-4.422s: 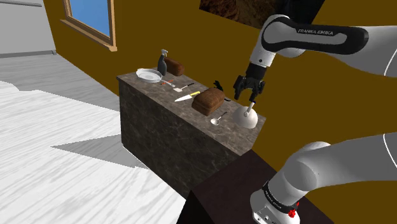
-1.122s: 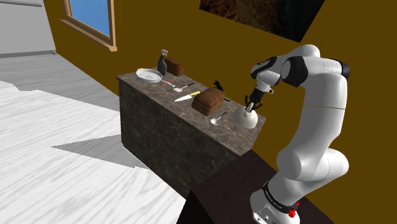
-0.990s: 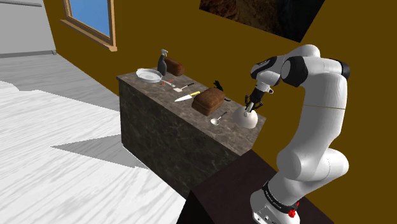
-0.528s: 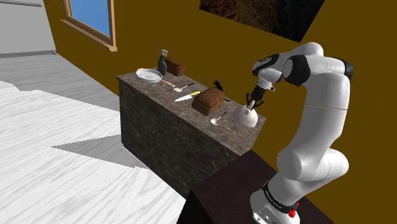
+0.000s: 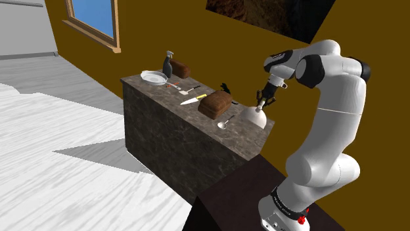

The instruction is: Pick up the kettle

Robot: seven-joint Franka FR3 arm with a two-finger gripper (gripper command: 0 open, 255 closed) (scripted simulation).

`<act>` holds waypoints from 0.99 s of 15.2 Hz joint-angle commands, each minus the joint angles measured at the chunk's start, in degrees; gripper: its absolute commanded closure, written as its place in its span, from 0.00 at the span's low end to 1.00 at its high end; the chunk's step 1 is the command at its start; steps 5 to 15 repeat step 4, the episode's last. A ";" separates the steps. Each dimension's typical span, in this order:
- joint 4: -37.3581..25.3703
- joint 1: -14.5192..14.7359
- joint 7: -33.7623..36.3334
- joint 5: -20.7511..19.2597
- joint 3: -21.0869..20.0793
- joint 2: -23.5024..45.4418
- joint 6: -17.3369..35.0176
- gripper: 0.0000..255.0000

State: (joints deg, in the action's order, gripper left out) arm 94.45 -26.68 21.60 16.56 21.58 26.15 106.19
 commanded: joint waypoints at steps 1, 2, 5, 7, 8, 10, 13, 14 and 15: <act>-0.56 0.03 0.24 -0.33 0.17 -0.78 -1.20 1.00; -0.94 0.05 0.38 -0.47 0.23 -1.06 -1.83 1.00; -0.99 0.05 0.41 -0.49 0.24 -1.10 -1.92 1.00; -0.99 0.05 0.41 -0.49 0.24 -1.10 -1.92 1.00; -0.99 0.05 0.41 -0.49 0.24 -1.10 -1.92 1.00; -0.99 0.05 0.41 -0.49 0.24 -1.10 -1.92 1.00; -0.99 0.05 0.41 -0.49 0.24 -1.10 -1.92 1.00; -0.99 0.05 0.41 -0.49 0.24 -1.10 -1.92 1.00; -0.99 0.05 0.41 -0.49 0.24 -1.10 -1.92 1.00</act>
